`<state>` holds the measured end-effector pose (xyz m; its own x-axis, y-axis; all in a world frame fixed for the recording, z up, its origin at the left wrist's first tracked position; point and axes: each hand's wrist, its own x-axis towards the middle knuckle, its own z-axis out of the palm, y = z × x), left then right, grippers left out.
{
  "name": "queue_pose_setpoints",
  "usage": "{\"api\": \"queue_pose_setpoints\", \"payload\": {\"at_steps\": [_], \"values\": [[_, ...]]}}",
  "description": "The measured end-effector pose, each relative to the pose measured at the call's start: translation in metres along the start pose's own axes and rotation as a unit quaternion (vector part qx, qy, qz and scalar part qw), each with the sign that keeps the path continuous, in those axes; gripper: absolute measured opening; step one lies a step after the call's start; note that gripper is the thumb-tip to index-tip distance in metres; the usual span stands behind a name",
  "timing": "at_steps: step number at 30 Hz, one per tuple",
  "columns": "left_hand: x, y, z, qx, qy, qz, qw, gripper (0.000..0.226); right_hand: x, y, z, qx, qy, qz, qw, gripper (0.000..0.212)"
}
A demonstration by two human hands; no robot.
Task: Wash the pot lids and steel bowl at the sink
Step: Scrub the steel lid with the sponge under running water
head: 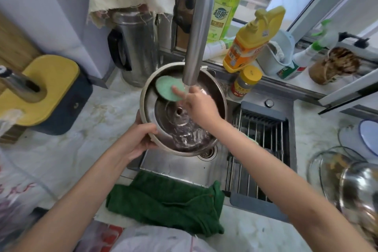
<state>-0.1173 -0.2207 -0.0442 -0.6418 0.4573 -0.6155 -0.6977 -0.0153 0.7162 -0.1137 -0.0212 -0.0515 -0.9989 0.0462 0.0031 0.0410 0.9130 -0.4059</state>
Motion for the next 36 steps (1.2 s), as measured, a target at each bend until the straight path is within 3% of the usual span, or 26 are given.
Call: {"api": "queue_pose_setpoints", "payload": {"at_steps": [2,4,7,9,12,17,20,23,26,30,31,33,36], "values": [[0.005,0.005,0.001,-0.017,0.017,0.006,1.0,0.085,-0.007,-0.009,0.011,0.118,-0.137,-0.057,0.982,0.042],[0.007,0.01,-0.006,-0.045,0.043,0.02,0.998,0.084,-0.018,-0.009,0.016,0.196,-0.299,-0.049,0.933,0.042],[0.002,0.013,-0.014,-0.034,0.077,0.062,0.994,0.08,-0.025,0.003,-0.005,0.093,-0.387,-0.028,0.917,0.04],[0.0,0.008,-0.014,-0.018,0.086,0.065,0.994,0.085,-0.016,0.017,-0.018,-0.098,-0.364,-0.015,0.926,0.038],[-0.003,0.003,-0.008,0.061,0.08,0.059,0.993,0.083,0.002,0.027,-0.029,-0.325,-0.232,0.004,0.917,0.04],[0.001,0.013,0.0,0.138,0.051,0.019,0.989,0.071,-0.001,0.059,-0.004,-0.332,0.011,-0.091,0.939,0.072],[0.008,0.01,0.003,0.111,0.082,-0.025,0.99,0.069,-0.019,0.053,0.014,-0.268,-0.097,-0.003,0.958,0.06],[0.017,0.001,0.011,0.08,0.134,-0.025,0.987,0.069,-0.041,0.042,0.034,-0.155,-0.273,0.11,0.943,0.041],[0.021,-0.01,0.026,0.095,0.157,0.001,0.983,0.076,-0.054,0.03,0.048,0.066,-0.401,0.176,0.897,0.034],[0.025,-0.015,0.034,0.1,0.174,0.028,0.979,0.082,-0.052,0.018,0.042,0.378,-0.401,0.216,0.806,0.032],[0.025,-0.012,0.033,0.09,0.176,0.026,0.98,0.083,-0.051,0.019,0.039,0.397,-0.401,0.201,0.8,0.034],[0.021,-0.005,0.028,0.073,0.168,0.021,0.983,0.086,-0.049,0.028,0.034,0.33,-0.412,0.181,0.83,0.039],[0.012,0.007,0.01,0.092,0.129,-0.008,0.987,0.083,-0.038,0.045,0.024,0.048,-0.365,0.155,0.917,0.038]]}}
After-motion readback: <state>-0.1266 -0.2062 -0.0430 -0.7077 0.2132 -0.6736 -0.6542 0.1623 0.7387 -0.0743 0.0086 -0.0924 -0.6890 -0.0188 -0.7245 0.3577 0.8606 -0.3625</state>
